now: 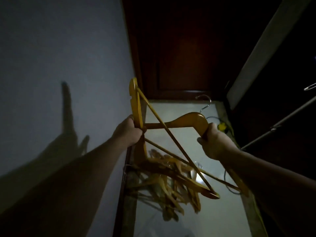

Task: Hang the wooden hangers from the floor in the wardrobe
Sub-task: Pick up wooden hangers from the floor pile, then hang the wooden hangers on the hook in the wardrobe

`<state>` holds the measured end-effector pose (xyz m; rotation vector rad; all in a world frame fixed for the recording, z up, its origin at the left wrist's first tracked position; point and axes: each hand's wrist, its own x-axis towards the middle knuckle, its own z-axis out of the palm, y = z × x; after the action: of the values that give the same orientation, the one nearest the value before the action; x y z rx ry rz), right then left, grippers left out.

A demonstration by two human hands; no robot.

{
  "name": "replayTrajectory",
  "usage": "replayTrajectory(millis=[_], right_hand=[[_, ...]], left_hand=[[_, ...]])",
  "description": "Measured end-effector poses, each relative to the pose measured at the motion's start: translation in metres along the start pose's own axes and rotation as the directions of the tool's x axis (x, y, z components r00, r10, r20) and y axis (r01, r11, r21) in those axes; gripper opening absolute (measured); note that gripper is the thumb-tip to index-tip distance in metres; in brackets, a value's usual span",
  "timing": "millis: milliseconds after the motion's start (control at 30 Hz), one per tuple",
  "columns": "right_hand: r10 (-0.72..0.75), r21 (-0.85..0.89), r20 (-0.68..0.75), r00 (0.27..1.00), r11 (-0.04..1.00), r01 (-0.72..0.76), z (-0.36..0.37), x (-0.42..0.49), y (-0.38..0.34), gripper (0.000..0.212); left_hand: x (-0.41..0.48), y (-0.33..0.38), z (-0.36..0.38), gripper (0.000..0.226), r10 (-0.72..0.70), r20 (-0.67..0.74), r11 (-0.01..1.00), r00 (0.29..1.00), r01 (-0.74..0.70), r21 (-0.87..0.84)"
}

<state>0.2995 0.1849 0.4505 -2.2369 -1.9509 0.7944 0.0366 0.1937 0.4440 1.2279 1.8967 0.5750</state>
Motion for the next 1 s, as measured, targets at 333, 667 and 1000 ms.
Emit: replayTrajectory(millis=[333,667,1000], right_hand=[[0.053,0.248,-0.237,0.970,0.969,0.008,-0.209,-0.108,-0.014,0.038],[0.201,0.206,-0.504,0.840,0.972,-0.109,-0.387,-0.266,0.074,0.034],[0.430,0.301,-0.611,0.665,0.903,-0.307,-0.506,-0.497,0.209,0.045]], left_hand=[[-0.100,0.221,-0.080,0.018,0.370,0.064,0.929,0.927,-0.368,-0.030],[-0.241,0.400,-0.034,0.011,0.637,0.110,0.768,0.763,-0.640,-0.006],[-0.454,0.537,0.064,0.016,0.833,0.325,0.493,0.448,-0.868,-0.066]])
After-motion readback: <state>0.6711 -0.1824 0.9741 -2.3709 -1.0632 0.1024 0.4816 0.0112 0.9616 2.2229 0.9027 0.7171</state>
